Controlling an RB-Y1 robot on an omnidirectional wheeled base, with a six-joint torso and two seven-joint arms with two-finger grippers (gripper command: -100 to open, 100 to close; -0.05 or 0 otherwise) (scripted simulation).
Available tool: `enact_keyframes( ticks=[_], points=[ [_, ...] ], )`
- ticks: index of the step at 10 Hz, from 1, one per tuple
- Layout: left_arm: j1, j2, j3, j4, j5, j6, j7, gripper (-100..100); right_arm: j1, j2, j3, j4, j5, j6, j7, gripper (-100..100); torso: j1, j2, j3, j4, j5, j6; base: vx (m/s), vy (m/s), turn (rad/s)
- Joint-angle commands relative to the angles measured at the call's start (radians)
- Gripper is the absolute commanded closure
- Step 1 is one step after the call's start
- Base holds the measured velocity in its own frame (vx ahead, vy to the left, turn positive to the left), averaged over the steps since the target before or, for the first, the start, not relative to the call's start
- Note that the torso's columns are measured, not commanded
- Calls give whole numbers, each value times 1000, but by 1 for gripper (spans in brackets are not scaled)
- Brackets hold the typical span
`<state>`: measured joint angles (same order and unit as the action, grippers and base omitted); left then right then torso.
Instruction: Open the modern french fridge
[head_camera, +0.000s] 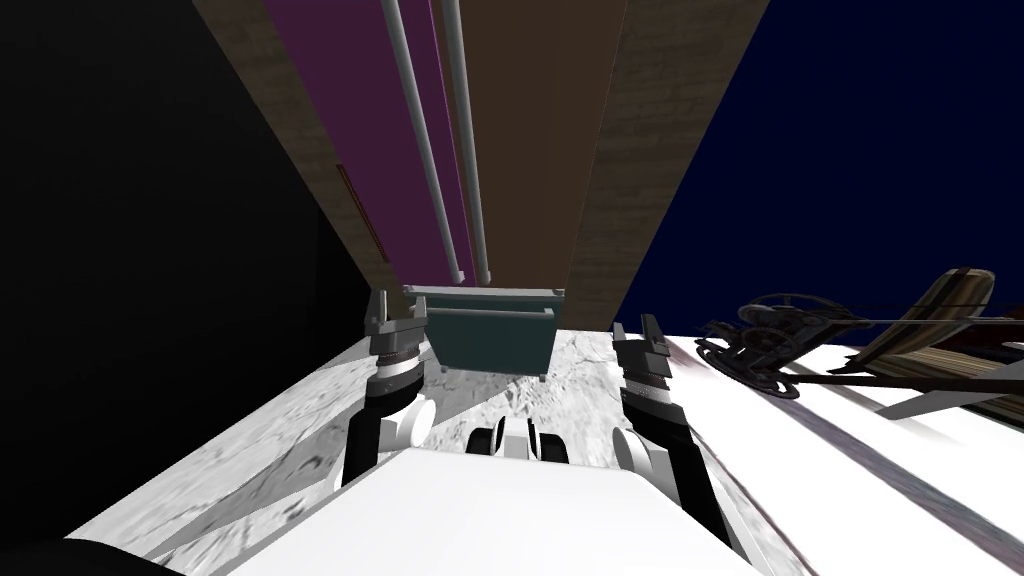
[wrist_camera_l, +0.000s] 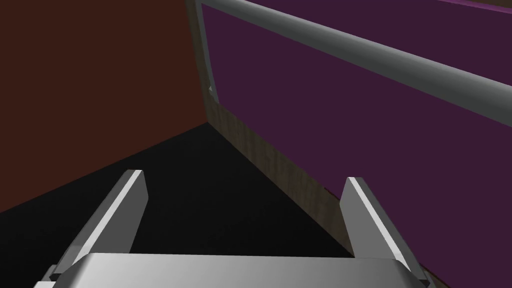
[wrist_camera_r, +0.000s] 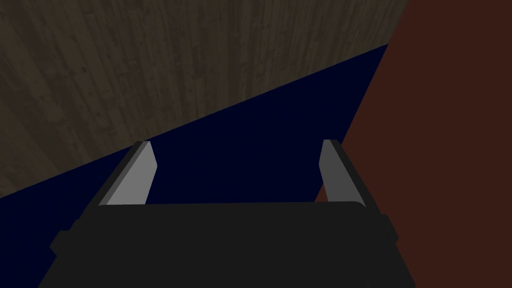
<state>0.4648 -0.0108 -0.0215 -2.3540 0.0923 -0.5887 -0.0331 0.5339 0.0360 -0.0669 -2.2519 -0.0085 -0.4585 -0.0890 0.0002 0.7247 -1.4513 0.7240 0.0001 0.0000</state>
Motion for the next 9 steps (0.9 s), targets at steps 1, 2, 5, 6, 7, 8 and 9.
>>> enact_keyframes(
  ticks=[1, 2, 5, 6, 7, 8, 9],
  points=[
    [-6, 66, -3, 20, 1, -19, 4, -100, 0, 0, 0, 0, 0, 0, 0, 0, 0, 9, -20, 10, 0, 0, 37, 2, -28],
    [-10, 88, -5, 32, 1, -29, 6, -100, 0, 0, 0, 0, 0, 0, 0, 0, 0, 11, -25, 12, 0, 0, 44, 5, -28],
    [-23, 134, -12, 78, 2, -68, 14, -100, 0, 0, 0, 0, 0, 0, 0, 0, -1, 13, -25, 14, 0, 0, 57, 0, -39],
    [-29, 144, -15, 96, 3, -83, 17, -100, 0, 0, 0, 0, 0, 0, 0, 0, -1, 13, -25, 14, 0, 0, 63, -5, -39],
    [-34, 153, -18, 114, 3, -99, 21, -100, 0, 0, 0, 0, 0, 0, 0, 0, -1, 13, -25, 14, 0, 0, 70, -4, -40],
    [-39, 160, -21, 132, 4, -115, 24, -100, 0, 0, 0, 0, 0, 0, 0, 0, 0, 13, -25, 14, 0, 0, 80, 9, -45],
    [-45, 165, -24, 151, 4, -132, 27, -100, 0, 0, 0, 0, 0, 0, 0, 0, 1, 13, -25, 14, 0, 0, 79, 10, -52]
  ],
)
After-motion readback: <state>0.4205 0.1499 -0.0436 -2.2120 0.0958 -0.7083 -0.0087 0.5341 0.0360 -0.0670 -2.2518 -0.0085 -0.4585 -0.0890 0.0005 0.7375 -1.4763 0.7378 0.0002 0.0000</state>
